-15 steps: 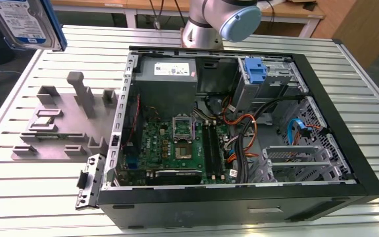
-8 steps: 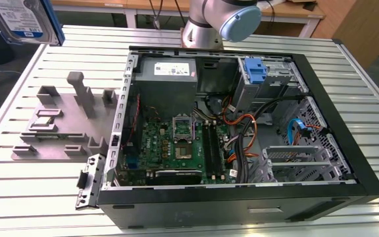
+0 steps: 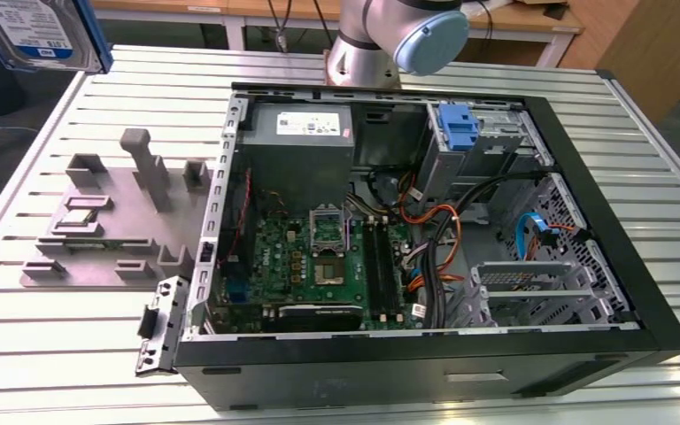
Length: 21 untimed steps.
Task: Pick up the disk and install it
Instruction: 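Pick up the disk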
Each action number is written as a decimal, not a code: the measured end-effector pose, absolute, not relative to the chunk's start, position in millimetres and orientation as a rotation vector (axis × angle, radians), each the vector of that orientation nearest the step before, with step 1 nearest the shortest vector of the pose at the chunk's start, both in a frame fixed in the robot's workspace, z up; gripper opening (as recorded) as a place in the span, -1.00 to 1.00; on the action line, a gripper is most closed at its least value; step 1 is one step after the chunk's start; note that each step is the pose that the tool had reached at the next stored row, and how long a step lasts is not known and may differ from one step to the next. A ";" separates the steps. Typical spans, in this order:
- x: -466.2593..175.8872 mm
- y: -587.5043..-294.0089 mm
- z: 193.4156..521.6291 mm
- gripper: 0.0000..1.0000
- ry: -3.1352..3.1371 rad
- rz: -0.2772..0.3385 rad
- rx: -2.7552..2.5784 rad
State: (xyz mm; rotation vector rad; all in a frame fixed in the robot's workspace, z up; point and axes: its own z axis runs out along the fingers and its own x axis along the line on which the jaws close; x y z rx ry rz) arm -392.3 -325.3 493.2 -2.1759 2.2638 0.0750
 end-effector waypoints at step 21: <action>-388.0 -325.3 503.5 -0.30 2.264 0.075 -2.176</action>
